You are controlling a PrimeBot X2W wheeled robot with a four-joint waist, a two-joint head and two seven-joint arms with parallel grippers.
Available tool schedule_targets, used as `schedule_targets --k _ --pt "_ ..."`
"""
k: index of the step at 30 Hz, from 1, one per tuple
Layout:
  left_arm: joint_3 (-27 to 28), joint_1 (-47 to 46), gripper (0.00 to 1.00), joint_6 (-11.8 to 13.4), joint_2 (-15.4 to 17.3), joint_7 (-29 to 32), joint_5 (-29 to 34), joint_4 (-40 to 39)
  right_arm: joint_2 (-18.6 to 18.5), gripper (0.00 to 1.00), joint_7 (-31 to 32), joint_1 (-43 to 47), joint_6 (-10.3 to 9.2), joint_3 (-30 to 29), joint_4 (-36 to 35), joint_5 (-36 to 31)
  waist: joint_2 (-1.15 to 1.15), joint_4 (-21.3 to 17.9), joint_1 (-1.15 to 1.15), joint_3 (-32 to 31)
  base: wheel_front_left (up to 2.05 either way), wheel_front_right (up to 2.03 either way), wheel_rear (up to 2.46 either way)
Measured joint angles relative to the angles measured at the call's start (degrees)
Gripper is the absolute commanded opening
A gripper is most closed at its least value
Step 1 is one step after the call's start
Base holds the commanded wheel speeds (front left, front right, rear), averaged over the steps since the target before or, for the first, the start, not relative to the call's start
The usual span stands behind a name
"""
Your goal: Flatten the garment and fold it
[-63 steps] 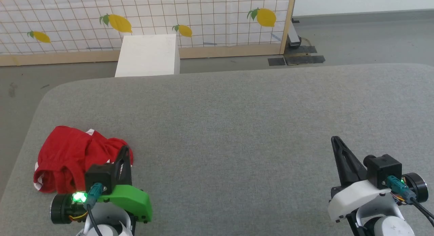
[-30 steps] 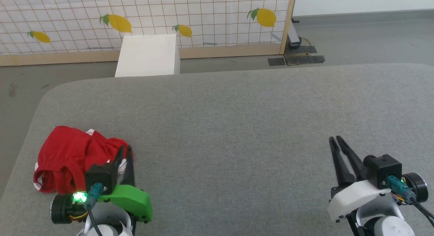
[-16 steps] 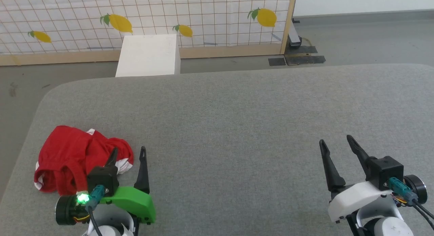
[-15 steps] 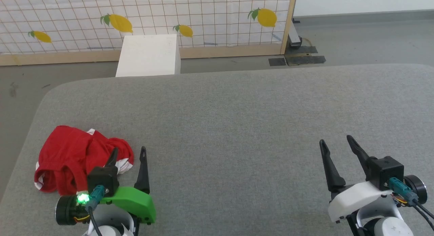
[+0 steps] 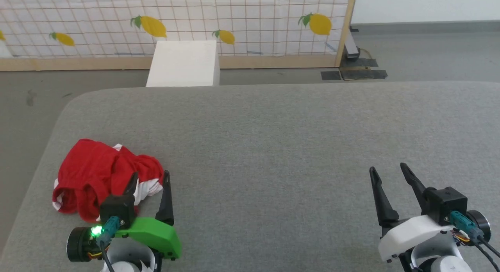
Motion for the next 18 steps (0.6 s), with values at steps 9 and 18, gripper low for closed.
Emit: schedule_targets --k 9,18 --pt "0.36 0.59 1.0 0.08 0.0 -1.04 -0.64 0.42 -0.01 1.0 -1.02 0.41 0.0 0.6 1.16 0.77 0.0 3.14 0.0 -0.4 0.0 0.0 0.0" --pt "0.92 1.51 1.0 0.48 0.01 -2.03 -1.41 0.7 0.0 1.0 -2.15 0.82 0.0 1.63 2.43 1.77 0.0 7.12 0.0 -0.84 0.0 0.0 0.0"
